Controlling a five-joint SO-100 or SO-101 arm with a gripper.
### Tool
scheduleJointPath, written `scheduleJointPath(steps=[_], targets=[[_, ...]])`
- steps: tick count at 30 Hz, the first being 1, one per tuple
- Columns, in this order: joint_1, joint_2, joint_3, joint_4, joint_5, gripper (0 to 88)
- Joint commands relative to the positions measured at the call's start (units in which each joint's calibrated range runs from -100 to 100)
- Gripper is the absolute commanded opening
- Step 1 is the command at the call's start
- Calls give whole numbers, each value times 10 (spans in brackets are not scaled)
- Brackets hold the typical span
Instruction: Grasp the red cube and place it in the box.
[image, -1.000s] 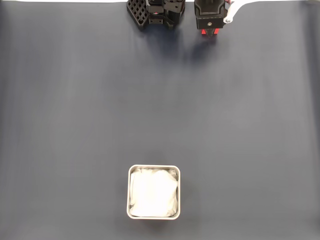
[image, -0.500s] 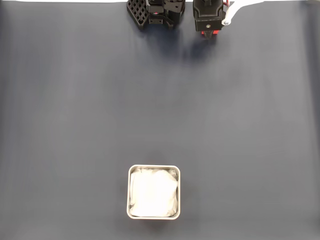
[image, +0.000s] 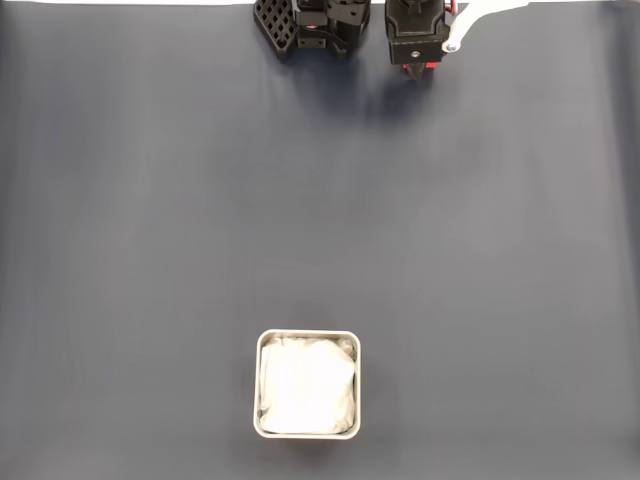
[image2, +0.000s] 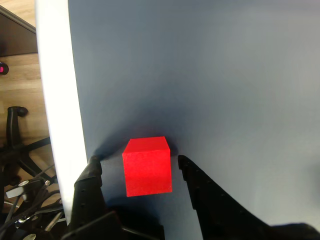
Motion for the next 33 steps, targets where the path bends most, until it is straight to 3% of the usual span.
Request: scheduleJointPath(steps=[1,20,33], targets=[[-5,-2,-2,-8,-3,316],[-5,-5,-2,-8,-1,91],[-6,-2,-9,-8,-1,83]])
